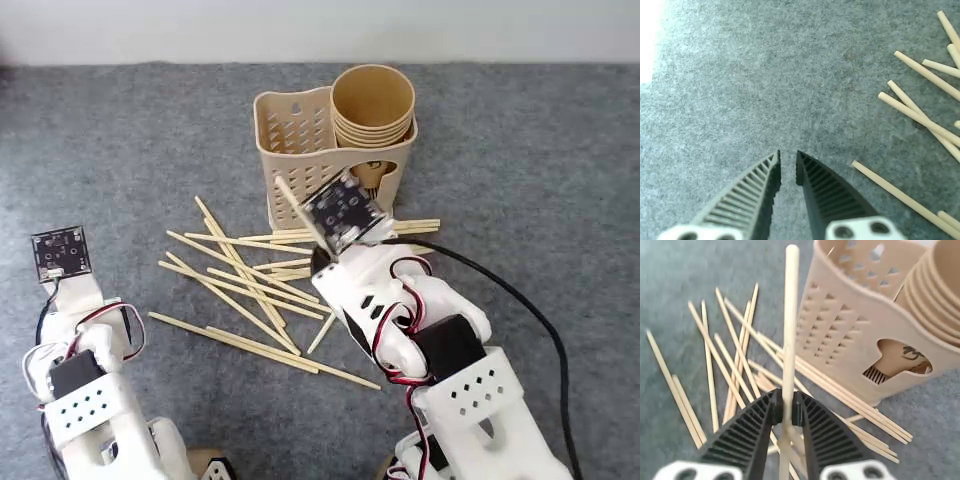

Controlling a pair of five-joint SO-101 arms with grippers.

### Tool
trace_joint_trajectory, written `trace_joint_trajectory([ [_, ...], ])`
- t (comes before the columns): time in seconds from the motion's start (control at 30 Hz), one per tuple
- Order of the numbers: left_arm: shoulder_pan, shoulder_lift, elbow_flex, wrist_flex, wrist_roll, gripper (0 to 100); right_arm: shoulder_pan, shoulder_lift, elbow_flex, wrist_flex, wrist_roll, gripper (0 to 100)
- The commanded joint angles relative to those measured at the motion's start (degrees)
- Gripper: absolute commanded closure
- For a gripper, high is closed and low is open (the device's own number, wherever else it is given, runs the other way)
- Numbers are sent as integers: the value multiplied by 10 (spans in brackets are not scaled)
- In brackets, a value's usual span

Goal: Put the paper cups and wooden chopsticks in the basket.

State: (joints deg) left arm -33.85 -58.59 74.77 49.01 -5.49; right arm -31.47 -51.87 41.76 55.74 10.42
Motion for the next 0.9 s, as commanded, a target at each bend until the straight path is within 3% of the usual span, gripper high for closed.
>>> trace_joint_trajectory([
  [0.0, 4, -14, -3, -11, 2, 941, -5, -19, -8, -52, -70, 990],
  [0.23, 4, -14, -3, -11, 2, 941, -27, -19, -8, -164, -129, 991],
  [0.87, 4, -14, -3, -11, 1, 941, -17, 17, -8, -537, -125, 991],
])
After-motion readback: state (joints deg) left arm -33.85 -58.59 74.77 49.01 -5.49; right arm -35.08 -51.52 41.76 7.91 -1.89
